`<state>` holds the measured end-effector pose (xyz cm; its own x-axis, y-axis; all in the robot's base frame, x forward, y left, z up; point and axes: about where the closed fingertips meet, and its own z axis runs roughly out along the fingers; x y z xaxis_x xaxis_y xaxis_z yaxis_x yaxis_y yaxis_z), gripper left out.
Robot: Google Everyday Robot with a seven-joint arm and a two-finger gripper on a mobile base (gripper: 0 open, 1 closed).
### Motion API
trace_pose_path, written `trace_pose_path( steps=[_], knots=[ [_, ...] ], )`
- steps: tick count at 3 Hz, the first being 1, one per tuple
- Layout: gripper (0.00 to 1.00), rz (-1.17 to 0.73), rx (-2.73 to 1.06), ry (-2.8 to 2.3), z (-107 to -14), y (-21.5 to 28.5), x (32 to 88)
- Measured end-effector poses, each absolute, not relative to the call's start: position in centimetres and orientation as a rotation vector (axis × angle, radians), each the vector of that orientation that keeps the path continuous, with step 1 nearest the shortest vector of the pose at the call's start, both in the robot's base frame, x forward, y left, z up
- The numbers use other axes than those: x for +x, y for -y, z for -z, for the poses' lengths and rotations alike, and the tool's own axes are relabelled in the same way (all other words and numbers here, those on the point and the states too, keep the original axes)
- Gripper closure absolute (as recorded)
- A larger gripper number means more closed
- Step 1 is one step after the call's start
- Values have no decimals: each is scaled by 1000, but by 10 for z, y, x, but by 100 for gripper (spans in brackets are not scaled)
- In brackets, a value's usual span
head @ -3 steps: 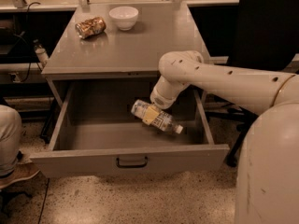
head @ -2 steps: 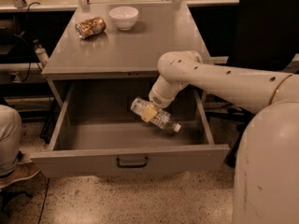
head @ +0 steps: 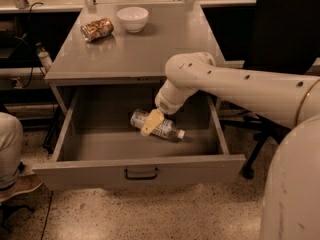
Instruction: Place blue plastic bottle into top drawer
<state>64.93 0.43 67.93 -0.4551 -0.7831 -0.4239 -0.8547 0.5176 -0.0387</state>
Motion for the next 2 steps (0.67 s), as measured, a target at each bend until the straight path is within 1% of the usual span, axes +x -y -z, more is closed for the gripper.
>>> trace_pose_path(
  steps=[1,2],
  knots=[
    [0,-194,-1269,-2406,-703,9,620],
    [0,-125,-1135,-2477,-726,33,568]
  ],
)
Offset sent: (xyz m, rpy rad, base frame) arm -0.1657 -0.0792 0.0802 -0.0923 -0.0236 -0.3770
